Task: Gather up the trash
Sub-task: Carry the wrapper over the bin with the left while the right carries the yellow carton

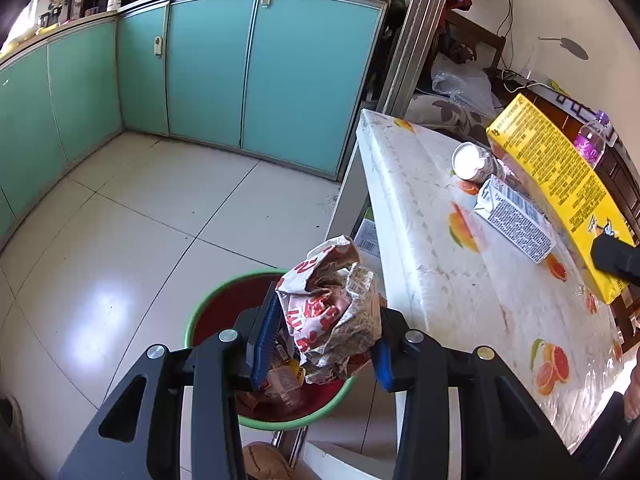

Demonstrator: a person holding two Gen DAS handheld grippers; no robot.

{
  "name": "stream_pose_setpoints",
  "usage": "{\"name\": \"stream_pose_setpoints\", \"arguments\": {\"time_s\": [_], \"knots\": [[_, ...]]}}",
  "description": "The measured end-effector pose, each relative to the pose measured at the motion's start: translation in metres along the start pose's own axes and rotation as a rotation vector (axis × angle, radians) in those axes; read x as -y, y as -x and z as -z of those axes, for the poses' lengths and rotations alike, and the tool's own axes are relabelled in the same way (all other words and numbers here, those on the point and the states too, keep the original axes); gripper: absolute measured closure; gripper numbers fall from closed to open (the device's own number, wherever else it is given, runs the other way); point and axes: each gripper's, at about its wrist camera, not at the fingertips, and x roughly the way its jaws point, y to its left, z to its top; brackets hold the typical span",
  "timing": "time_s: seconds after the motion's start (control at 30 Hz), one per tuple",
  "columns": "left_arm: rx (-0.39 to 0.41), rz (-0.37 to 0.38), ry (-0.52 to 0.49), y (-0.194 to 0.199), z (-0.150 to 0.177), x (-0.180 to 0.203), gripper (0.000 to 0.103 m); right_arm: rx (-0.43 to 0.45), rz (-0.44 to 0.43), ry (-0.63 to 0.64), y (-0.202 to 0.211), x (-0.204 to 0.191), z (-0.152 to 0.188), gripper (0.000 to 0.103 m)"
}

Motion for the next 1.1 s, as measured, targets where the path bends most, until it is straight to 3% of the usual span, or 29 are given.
{"name": "stream_pose_setpoints", "arguments": {"time_s": [0.3,0.53,1.1], "knots": [[-0.078,-0.066,0.036,-0.022,0.011,-0.019,0.065,-0.076,-0.095,0.037,-0.040,-0.029,-0.017,0.048],[-0.119,-0.080,0.067,-0.035,0.015,-0.026,0.065,-0.152,-0.166,-0.011,-0.078,-0.034,-0.030,0.048],[-0.165,-0.090,0.104,-0.056,0.014,-0.030,0.065,-0.251,-0.153,-0.045,-0.131,-0.038,-0.041,0.048]]}}
